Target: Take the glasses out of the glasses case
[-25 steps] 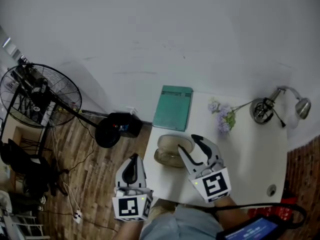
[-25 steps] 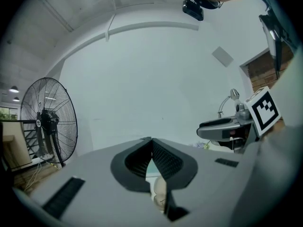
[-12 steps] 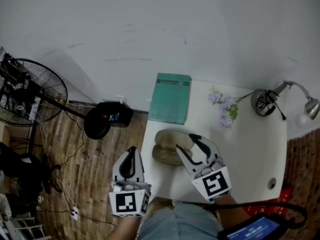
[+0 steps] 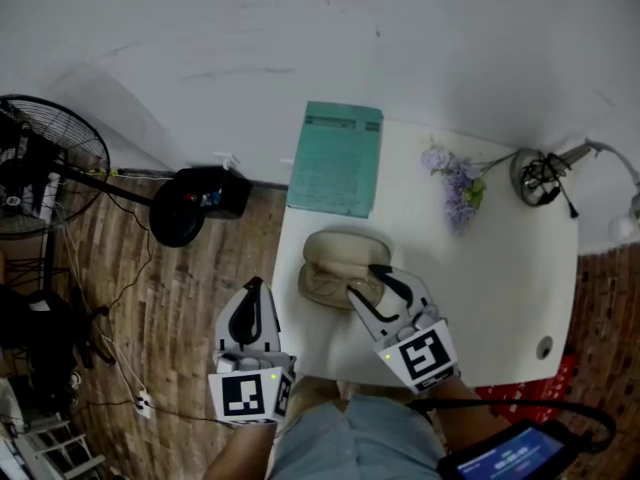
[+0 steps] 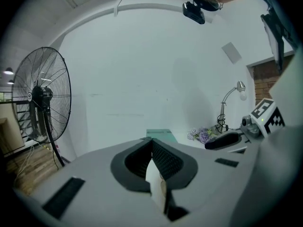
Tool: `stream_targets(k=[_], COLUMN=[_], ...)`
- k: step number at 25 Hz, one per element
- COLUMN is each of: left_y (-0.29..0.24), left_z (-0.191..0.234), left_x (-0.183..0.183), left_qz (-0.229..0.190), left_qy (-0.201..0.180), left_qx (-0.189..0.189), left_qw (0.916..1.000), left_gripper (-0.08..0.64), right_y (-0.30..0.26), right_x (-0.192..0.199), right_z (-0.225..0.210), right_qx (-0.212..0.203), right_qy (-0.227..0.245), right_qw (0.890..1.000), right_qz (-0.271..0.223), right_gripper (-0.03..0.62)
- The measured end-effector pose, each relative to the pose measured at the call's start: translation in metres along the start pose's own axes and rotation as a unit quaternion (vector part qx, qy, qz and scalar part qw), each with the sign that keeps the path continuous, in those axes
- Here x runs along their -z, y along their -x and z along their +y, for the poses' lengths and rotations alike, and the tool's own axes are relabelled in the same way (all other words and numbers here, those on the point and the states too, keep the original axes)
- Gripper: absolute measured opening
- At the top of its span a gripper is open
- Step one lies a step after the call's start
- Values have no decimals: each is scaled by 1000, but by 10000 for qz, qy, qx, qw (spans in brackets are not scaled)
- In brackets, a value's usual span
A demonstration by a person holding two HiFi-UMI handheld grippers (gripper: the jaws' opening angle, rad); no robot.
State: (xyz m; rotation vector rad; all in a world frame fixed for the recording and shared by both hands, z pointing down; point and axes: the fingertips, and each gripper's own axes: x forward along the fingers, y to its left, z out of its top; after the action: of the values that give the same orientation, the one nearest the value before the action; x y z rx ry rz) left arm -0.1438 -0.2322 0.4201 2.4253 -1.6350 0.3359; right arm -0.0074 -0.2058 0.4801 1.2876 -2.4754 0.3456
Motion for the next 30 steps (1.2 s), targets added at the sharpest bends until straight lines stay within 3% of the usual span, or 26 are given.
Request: stream_targets(k=[11,30], left_y=[-4,-1], left_z=[6,18], left_x=[25,26], left_qz=[244,268], left_qy=[154,242], left_qx=[5,-47], left_qw=[9996,9993], left_gripper=[6,6], right_y=[-15,-27], right_x=[58,97], right_z=[10,24], right_qx=[-254,-549], right_qy=[-69,94], right_qw=[9963,9822], right_qz=[823,1791], right_gripper=[179,114])
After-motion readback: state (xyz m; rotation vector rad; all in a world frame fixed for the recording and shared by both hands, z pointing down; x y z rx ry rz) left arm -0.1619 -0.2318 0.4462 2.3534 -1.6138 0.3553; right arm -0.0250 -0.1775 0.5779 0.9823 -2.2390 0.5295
